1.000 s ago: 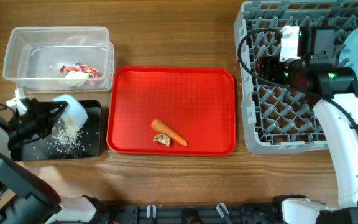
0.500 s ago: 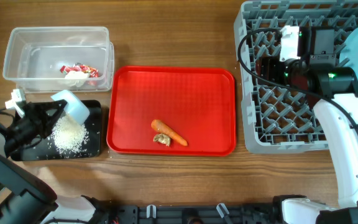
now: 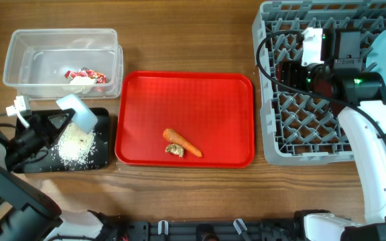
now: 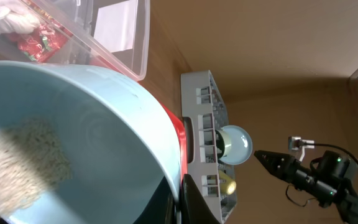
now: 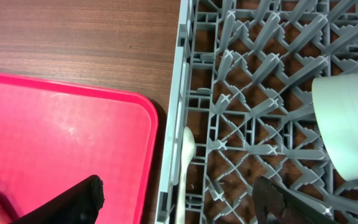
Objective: Sort waste into correct bins and load items into the dishwasher rack
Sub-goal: 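Carry the bowl left and tip the rice onto the black tray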
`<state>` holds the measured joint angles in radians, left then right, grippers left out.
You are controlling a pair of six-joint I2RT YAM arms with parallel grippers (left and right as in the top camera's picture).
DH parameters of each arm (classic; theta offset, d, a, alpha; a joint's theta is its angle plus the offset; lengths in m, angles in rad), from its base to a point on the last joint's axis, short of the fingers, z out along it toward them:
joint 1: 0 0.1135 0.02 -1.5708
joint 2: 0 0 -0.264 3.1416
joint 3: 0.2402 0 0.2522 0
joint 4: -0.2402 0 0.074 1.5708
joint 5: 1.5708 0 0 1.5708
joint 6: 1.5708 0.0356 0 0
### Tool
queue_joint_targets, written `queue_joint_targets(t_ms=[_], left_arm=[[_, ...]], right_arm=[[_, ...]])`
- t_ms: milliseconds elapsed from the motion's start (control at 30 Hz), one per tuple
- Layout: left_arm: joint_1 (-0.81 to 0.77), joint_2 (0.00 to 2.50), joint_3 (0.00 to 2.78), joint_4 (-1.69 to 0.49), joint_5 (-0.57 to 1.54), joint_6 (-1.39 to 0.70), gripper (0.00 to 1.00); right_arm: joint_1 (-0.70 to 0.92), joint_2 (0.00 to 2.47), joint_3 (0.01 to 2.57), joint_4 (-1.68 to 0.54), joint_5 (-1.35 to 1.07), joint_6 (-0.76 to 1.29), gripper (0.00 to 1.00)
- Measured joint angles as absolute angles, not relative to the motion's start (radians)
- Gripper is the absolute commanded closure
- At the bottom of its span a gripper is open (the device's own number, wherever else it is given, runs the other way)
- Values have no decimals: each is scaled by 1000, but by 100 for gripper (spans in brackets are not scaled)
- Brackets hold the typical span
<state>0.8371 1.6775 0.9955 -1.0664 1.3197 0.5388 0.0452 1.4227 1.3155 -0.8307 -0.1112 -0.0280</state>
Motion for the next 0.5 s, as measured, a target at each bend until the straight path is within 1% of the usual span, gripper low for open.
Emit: queue_joint_targets(t_ms=[200,267,333,400,500], left_arm=[[837,1678,994,-1102,1326,556,96],[837,1678,990,-1054,1317,560,96],[838,1678,989,-989,1298,517,96],[838,1678,989,-995,1296,485,96],[837,1678,988,-1020,1299,499,96]], right_arm=[[45,1423,1316,-831,-111,-28,21],[45,1423,1316,-831,-111,-28,21],[45,1423,1316,-831,-111,-28,21],[45,1423,1316,-831,-110,-28,21],[45,1423,1316,-838,-110,-28,21]])
